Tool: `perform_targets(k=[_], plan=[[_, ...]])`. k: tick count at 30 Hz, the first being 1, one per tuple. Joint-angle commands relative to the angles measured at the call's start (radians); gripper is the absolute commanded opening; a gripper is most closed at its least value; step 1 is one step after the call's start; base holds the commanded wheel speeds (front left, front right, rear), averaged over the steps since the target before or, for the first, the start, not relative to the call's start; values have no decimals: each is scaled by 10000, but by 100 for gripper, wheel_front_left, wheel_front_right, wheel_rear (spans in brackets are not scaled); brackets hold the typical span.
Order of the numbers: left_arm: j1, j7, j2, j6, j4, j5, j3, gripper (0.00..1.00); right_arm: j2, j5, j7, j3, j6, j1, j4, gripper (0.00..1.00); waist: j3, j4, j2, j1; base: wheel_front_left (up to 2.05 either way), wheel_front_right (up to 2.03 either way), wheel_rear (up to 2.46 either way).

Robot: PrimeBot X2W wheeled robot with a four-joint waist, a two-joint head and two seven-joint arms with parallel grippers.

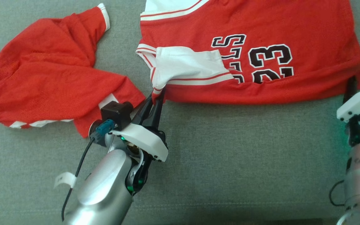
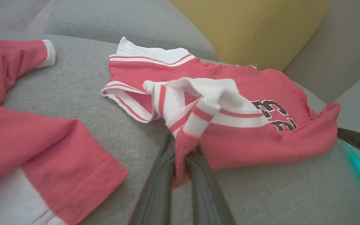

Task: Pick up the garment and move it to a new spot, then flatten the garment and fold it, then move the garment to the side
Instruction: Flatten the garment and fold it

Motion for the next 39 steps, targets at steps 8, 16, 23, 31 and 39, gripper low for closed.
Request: perform_targets(k=[8,16,23,31,39], plan=[[-429,-123,74,-51,-307,139,419,0,-3,-463,-109,-511,2,-786,448,0,77,43,0,0,0,0,0],[-229,-124,80,-10,-153,220,644,0,33,-278,-725,-559,2,-655,778,0,-527,-181,0,0,0,0,0],[291,-124,80,-3,-137,301,896,0,47,263,-641,-342,2,85,763,0,-1413,-375,0,0,0,0,0],[1134,-113,161,-106,171,349,736,0,95,998,-102,-29,2,1370,135,0,-2300,-555,0,0,0,0,0],[2177,216,420,121,-157,183,631,0,146,2204,733,927,2,2867,-1365,0,-2648,-870,0,0,0,0,0]])
